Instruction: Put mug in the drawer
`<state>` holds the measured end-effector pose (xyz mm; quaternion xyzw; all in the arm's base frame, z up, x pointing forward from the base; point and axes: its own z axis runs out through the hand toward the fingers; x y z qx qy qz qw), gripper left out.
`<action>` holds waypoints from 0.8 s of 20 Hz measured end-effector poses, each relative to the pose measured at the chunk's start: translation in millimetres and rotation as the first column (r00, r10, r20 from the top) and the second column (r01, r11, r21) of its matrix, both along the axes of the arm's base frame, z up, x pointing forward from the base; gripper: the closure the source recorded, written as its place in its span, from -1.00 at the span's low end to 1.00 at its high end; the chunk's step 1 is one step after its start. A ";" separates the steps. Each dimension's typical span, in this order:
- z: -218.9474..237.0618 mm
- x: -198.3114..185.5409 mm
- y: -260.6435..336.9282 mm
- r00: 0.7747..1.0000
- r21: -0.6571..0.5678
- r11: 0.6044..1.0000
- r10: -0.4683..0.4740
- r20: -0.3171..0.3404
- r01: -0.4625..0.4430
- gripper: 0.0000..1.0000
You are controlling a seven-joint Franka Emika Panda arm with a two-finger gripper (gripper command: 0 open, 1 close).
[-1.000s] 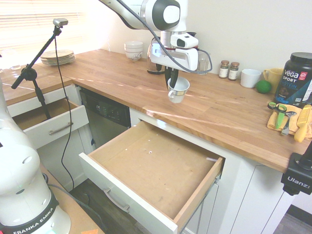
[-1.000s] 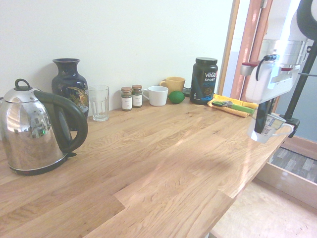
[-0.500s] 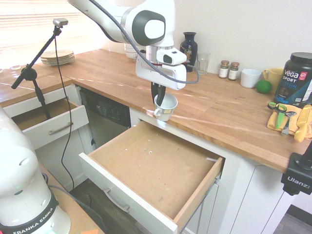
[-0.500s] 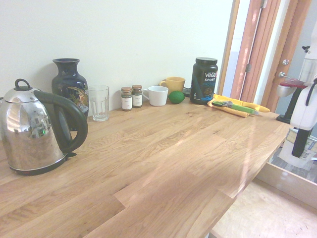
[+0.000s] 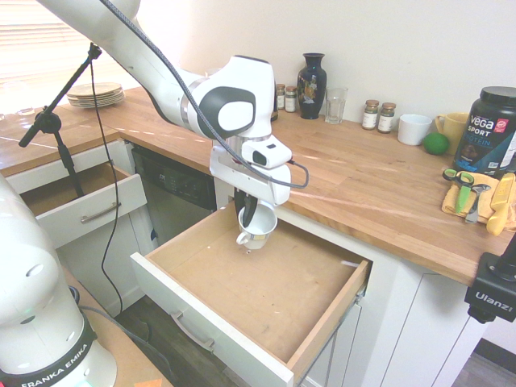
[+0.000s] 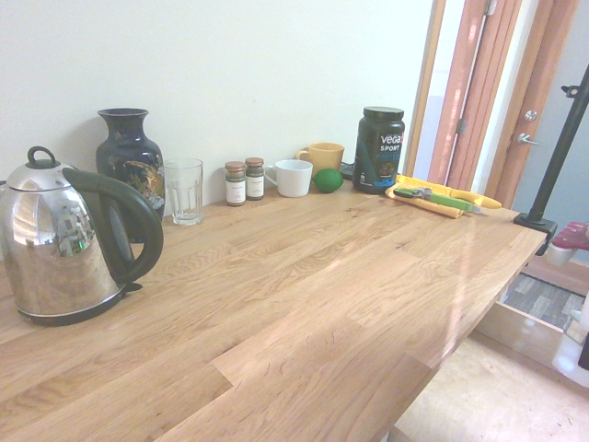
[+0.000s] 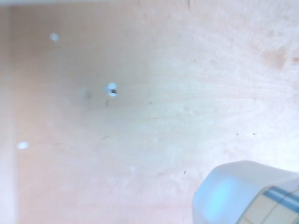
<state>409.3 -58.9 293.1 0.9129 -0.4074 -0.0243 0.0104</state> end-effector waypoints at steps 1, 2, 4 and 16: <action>-15.8 -2.1 -0.1 1.000 -0.001 1.000 -0.001 0.001 0.001 1.00; -31.0 -2.7 -0.8 1.000 -0.002 1.000 -0.002 -0.002 0.002 1.00; -59.7 -0.5 -2.4 1.000 -0.004 1.000 -0.007 -0.003 0.007 1.00; -153.5 26.2 -8.6 0.999 -0.028 1.000 -0.014 -0.047 0.013 1.00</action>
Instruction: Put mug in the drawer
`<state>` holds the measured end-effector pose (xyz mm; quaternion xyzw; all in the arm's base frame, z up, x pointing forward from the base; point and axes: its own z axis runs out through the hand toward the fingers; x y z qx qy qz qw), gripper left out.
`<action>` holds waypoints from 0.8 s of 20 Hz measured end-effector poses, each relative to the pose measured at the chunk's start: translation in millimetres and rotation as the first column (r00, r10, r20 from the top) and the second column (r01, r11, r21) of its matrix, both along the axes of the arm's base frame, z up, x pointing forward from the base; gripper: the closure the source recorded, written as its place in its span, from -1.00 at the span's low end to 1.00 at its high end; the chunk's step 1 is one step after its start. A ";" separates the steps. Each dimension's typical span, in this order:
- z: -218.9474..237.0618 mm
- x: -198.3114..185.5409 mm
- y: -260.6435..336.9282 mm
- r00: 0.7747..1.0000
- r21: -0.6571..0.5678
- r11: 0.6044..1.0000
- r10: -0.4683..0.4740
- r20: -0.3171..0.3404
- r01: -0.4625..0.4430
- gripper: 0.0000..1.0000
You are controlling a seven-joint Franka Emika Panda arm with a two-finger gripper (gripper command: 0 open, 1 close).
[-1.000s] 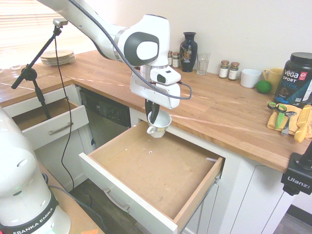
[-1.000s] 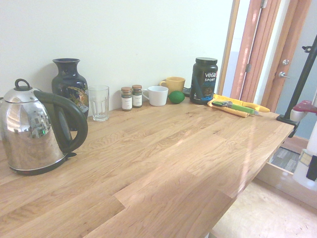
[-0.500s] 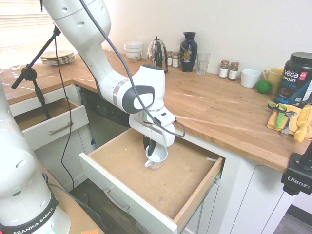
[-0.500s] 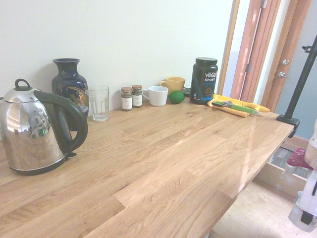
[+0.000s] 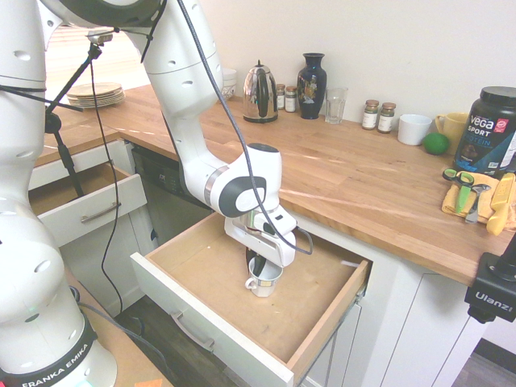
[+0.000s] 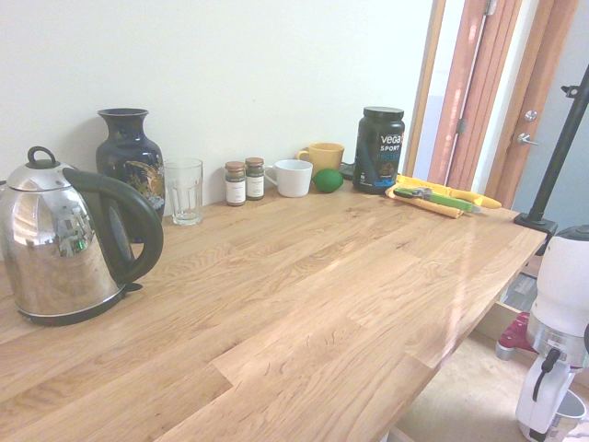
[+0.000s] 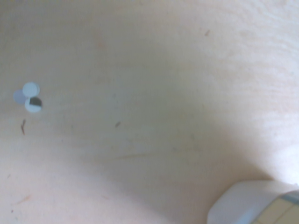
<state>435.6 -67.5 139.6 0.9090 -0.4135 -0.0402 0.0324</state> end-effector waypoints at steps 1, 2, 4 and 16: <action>-0.8 0.6 0.4 1.000 -0.001 1.000 0.000 -0.001 0.000 1.00; -1.1 1.1 0.6 1.000 -0.001 1.000 0.000 -0.001 0.000 1.00; -0.8 2.1 1.1 1.000 0.000 1.000 -0.004 -0.001 0.004 -1.00; -0.5 3.1 4.5 1.000 0.003 1.000 -0.007 -0.001 0.007 -1.00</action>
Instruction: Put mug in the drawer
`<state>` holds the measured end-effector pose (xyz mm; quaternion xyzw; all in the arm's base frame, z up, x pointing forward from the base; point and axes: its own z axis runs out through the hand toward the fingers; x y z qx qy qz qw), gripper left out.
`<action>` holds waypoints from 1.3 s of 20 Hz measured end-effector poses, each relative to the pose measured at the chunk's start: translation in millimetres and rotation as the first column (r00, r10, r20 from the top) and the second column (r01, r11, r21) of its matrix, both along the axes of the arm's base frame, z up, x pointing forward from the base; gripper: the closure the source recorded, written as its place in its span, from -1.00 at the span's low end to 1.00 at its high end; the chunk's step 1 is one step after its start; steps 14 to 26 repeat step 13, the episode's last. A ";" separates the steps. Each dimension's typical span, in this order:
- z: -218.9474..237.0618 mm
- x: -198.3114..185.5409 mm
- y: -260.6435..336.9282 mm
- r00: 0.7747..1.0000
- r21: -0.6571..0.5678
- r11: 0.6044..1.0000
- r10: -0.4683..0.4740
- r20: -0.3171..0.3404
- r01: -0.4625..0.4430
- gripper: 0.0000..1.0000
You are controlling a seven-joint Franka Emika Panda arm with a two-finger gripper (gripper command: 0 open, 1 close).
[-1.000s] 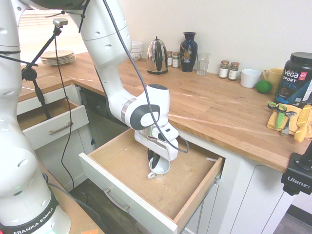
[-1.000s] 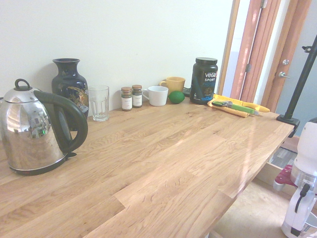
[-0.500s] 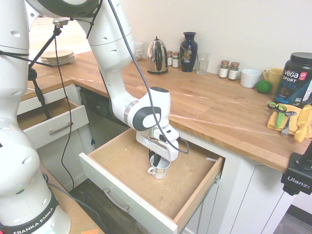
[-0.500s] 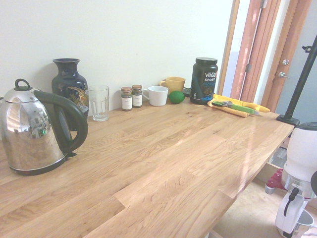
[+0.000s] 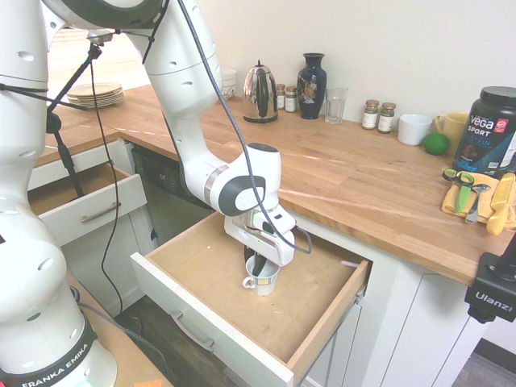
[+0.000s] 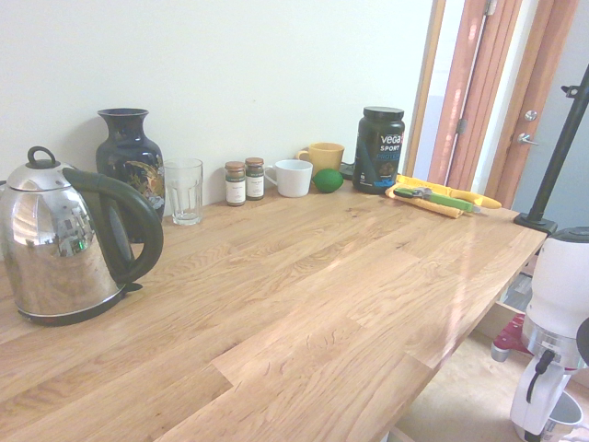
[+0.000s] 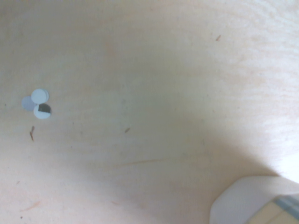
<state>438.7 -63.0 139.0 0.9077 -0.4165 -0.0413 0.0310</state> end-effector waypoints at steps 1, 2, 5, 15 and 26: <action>0.1 0.1 -0.1 1.000 0.000 1.000 -0.001 0.000 0.001 -1.00; 0.4 0.3 -0.1 1.000 0.001 1.000 -0.003 0.001 0.003 -1.00; 6.5 2.9 0.4 1.000 0.002 1.000 -0.005 0.016 0.005 -1.00; 76.5 -3.5 19.2 0.996 0.035 0.999 -0.001 0.085 -0.002 -1.00; 76.5 -3.5 19.2 0.996 0.035 0.999 -0.001 0.085 -0.002 -1.00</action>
